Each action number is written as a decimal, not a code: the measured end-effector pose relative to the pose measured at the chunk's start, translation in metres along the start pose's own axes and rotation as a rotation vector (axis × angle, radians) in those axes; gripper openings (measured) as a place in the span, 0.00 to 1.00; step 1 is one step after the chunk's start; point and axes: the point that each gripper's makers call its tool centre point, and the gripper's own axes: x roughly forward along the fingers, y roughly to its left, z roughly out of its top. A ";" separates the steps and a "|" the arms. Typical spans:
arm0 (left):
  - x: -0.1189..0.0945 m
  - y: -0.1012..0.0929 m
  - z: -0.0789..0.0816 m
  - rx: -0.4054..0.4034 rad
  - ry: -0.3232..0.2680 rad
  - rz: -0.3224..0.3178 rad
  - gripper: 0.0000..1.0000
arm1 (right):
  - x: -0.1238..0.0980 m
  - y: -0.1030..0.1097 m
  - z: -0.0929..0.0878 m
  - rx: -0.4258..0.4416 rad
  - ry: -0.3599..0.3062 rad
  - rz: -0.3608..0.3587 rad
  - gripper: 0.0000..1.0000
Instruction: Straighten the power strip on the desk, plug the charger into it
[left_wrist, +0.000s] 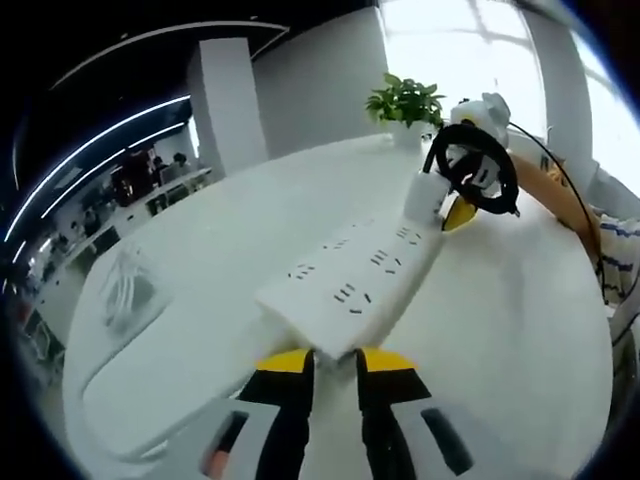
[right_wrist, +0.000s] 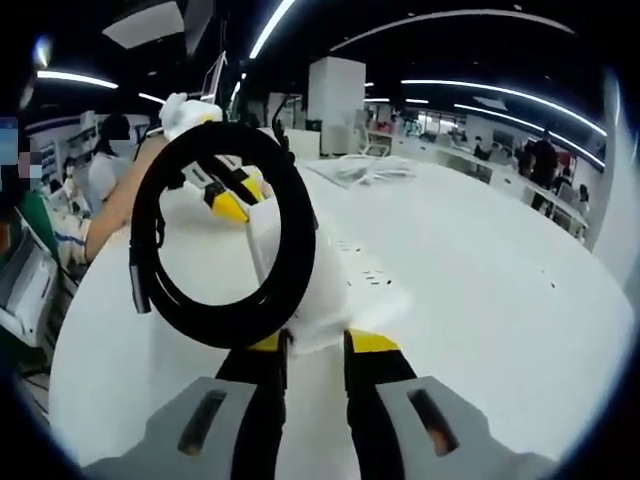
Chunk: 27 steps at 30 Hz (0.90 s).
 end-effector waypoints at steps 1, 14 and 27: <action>0.000 0.001 0.000 -0.005 -0.003 0.002 0.16 | 0.000 0.000 0.000 0.003 -0.002 -0.004 0.21; 0.004 0.010 0.006 -0.065 -0.032 0.033 0.11 | 0.002 -0.006 0.000 0.042 -0.019 -0.036 0.18; 0.007 0.015 0.009 -0.095 -0.049 0.049 0.10 | 0.004 -0.012 0.000 0.065 -0.031 -0.071 0.15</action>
